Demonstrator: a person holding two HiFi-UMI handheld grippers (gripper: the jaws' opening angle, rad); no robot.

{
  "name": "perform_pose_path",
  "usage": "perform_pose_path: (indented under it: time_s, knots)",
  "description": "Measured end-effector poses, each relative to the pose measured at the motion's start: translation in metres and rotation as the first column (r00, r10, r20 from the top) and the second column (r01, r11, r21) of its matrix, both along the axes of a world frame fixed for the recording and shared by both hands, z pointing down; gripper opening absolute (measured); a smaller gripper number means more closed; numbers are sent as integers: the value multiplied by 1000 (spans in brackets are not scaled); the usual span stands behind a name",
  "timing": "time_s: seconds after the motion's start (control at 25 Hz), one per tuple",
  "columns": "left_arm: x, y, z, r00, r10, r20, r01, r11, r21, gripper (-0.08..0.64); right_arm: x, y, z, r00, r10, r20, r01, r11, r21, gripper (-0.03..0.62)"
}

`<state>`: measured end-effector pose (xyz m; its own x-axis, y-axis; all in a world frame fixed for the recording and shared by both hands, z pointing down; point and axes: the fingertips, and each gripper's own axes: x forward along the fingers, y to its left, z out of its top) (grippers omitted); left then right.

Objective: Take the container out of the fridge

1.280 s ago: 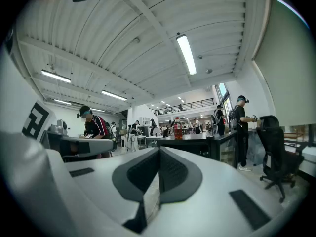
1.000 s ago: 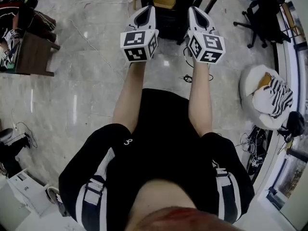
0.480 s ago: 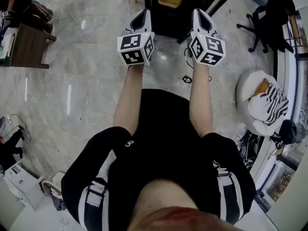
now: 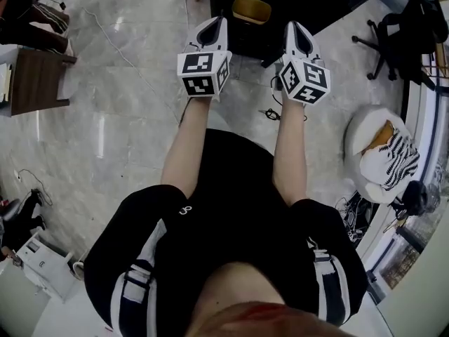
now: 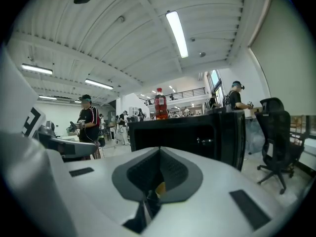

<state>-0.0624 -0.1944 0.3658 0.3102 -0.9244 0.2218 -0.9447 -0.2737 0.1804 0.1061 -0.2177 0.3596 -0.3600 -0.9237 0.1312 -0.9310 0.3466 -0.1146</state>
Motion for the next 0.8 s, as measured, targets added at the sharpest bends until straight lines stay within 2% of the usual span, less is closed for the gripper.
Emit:
perform_pose_path:
  time_s: [0.24, 0.48, 0.6, 0.68, 0.8]
  knots:
    - [-6, -62, 47, 997, 81, 6, -79, 989, -125, 8, -17, -54, 52, 999, 43, -14, -45, 990, -130, 12]
    - [-4, -90, 95, 993, 111, -49, -120, 967, -225, 8, -30, -78, 105, 995, 33, -91, -54, 970, -235, 12]
    - [-6, -92, 106, 993, 97, -63, -109, 963, -248, 8, -33, -75, 132, 991, -5, -137, -36, 956, -293, 12]
    - [-11, -100, 110, 993, 66, -97, -89, 961, -262, 8, -38, -80, 147, 983, -45, -179, -15, 947, -320, 13]
    - [-19, -103, 118, 987, 11, -158, -56, 956, -288, 8, -53, -84, 174, 949, -170, -267, 63, 927, -369, 14]
